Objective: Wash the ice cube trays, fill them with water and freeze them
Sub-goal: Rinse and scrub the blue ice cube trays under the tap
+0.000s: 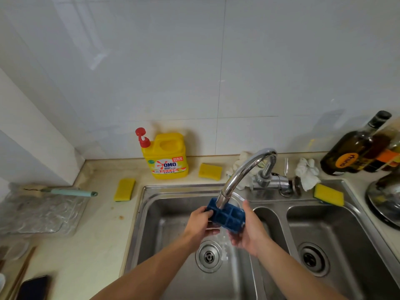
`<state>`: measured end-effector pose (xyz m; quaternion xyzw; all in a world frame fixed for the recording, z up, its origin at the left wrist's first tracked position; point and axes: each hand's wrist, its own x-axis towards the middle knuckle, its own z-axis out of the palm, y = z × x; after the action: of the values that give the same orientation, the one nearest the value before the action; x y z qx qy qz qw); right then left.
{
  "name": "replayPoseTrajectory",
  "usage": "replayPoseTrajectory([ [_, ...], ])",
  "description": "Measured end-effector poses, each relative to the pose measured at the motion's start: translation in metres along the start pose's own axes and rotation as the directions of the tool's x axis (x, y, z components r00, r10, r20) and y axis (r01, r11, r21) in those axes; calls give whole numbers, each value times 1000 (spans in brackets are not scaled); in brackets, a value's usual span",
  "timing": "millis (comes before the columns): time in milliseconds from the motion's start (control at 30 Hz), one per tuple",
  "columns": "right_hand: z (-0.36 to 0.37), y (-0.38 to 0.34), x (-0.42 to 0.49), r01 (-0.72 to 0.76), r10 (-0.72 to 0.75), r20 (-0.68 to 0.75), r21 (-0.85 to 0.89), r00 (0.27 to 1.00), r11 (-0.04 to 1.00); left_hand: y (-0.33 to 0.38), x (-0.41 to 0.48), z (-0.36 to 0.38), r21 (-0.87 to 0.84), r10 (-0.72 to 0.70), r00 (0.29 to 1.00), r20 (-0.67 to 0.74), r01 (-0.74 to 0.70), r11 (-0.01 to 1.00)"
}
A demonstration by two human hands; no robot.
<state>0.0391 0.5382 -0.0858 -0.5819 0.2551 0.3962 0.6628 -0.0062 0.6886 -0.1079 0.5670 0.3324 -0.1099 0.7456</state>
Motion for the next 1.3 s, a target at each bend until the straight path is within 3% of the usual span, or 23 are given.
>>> replayPoseTrajectory([
  [100, -10, 0, -4, 10, -10, 8, -42, 1000, 999, 0, -3, 8, 17, -35, 999, 28, 35, 999],
  [333, -40, 8, -15, 22, -23, 17, 61, 1000, 998, -12, 2, 23, 127, -40, 992, 124, 24, 992],
  [500, -39, 28, -22, 122, -117, 35, -179, 992, 976, -25, 6, 0, 312, -24, 990, 137, -20, 950],
  [667, -42, 54, -18, 212, -329, -76, -625, 941, 752, -43, 13, -22, 475, -37, 994, 98, -15, 880],
  [833, -53, 71, -25, 278, -521, -56, -795, 852, 540, -52, 15, -21, 643, -13, 995, 95, -51, 764],
  [1000, -68, 72, -35, 207, -664, -23, -942, 748, 265, -49, 6, -4, 738, 37, 980, 194, -171, 653],
  [1100, -81, 67, -44, 184, -697, -42, -952, 716, 246, -42, -1, 7, 781, 79, 961, 266, -263, 566],
  [1200, -94, 54, -57, 202, -735, -50, -947, 676, 250, -38, -7, 15, 759, 104, 943, 315, -317, 569],
  [1300, -105, 30, -73, 214, -824, -44, -957, 565, 198, -35, -10, 20, 755, 154, 920, 360, -384, 532],
])
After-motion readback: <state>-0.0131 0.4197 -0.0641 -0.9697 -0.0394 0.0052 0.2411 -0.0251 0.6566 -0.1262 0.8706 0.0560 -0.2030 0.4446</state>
